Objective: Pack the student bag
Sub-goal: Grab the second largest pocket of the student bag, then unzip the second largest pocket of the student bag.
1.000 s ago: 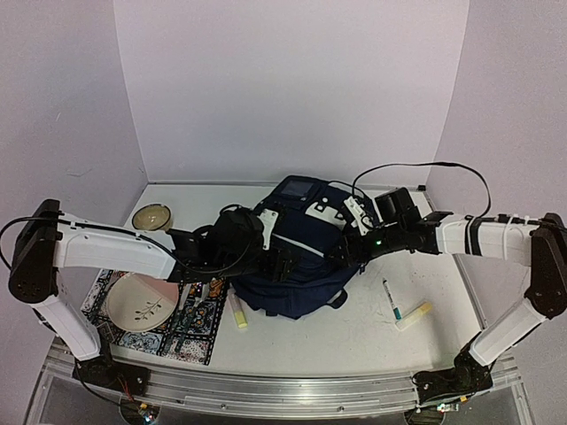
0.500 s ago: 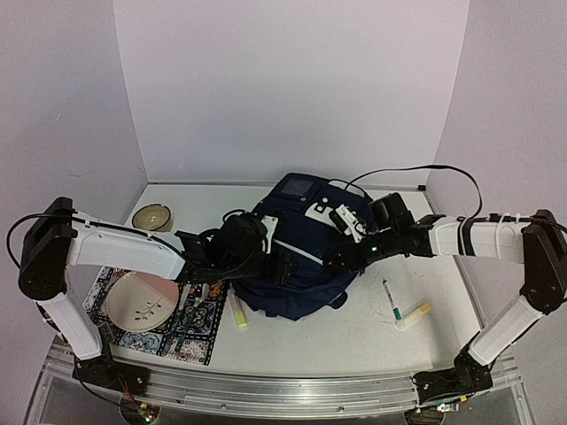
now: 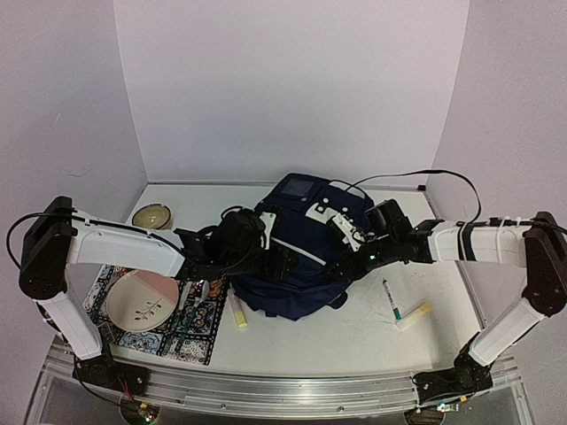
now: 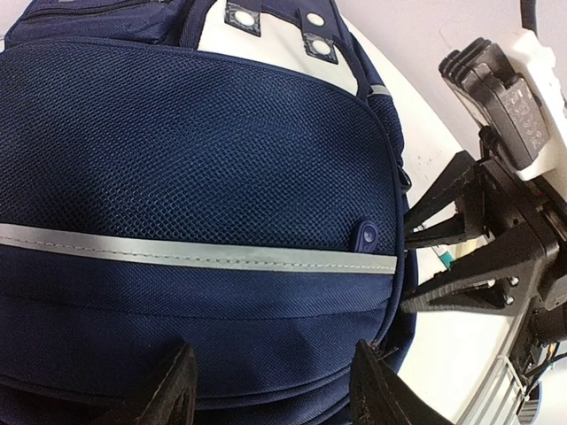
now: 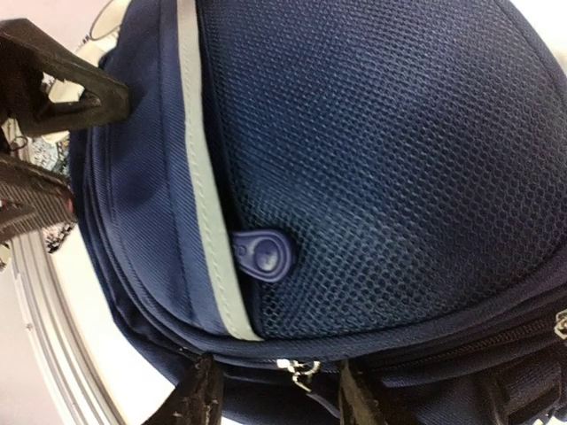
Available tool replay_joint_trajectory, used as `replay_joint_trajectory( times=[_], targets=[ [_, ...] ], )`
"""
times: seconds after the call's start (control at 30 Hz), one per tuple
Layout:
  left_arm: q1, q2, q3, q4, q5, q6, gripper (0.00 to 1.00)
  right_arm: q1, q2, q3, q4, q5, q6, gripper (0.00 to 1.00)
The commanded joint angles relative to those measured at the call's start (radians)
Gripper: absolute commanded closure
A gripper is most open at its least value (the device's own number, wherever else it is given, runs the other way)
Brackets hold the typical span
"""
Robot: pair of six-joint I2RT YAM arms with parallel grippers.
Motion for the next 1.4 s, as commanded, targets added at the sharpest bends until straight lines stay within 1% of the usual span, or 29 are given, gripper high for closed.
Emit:
replay_joint_trajectory(
  times=[0.0, 0.07, 0.13, 0.2, 0.27, 0.53, 0.77, 0.9, 0.97, 1.03, 1.1, 1.2, 1.23, 1.27, 1.37],
  targets=[
    [0.010, -0.003, 0.027, -0.005, 0.006, -0.016, 0.40, 0.016, -0.021, 0.007, -0.061, 0.063, -0.029, 0.64],
    [0.011, 0.000, 0.027, -0.005, 0.010, -0.022, 0.40, 0.023, -0.022, 0.010, -0.066, 0.076, -0.026, 0.77],
    [0.010, 0.004, 0.028, -0.004, 0.015, -0.027, 0.40, 0.033, -0.027, 0.013, -0.073, 0.089, -0.016, 0.87],
    [0.010, 0.011, 0.032, 0.000, 0.016, -0.031, 0.42, 0.052, -0.036, 0.023, -0.090, 0.097, 0.001, 0.95],
    [0.010, 0.022, 0.038, 0.006, 0.023, -0.036, 0.43, 0.076, -0.050, 0.028, -0.106, 0.098, 0.026, 0.99],
    [0.010, 0.082, 0.077, 0.055, 0.076, -0.092, 0.48, 0.214, -0.091, 0.053, -0.139, 0.169, 0.217, 1.00],
    [0.010, 0.119, 0.106, 0.096, 0.119, -0.153, 0.51, 0.361, 0.040, 0.169, -0.141, 0.232, 0.374, 1.00],
    [0.010, 0.095, 0.095, 0.097, 0.118, -0.156, 0.50, 0.381, 0.075, 0.209, -0.138, 0.282, 0.432, 0.96],
    [0.010, 0.065, 0.074, 0.097, 0.099, -0.154, 0.47, 0.380, 0.060, 0.204, -0.137, 0.329, 0.457, 0.90],
    [0.010, 0.031, 0.049, 0.097, 0.068, -0.149, 0.45, 0.381, 0.021, 0.190, -0.136, 0.369, 0.478, 0.85],
    [0.010, -0.009, 0.018, 0.097, 0.041, -0.141, 0.42, 0.381, -0.019, 0.169, -0.136, 0.403, 0.504, 0.77],
    [0.009, -0.052, -0.020, 0.097, 0.004, -0.132, 0.40, 0.380, -0.078, 0.136, -0.135, 0.476, 0.553, 0.70],
    [0.007, -0.068, -0.034, 0.096, -0.005, -0.130, 0.39, 0.379, -0.107, 0.120, -0.134, 0.498, 0.579, 0.62],
    [0.006, -0.078, -0.046, 0.096, -0.012, -0.128, 0.39, 0.380, -0.130, 0.104, -0.133, 0.518, 0.602, 0.59],
    [-0.006, -0.109, -0.085, 0.093, -0.036, -0.128, 0.38, 0.379, -0.200, 0.037, -0.122, 0.584, 0.699, 0.56]
  ],
)
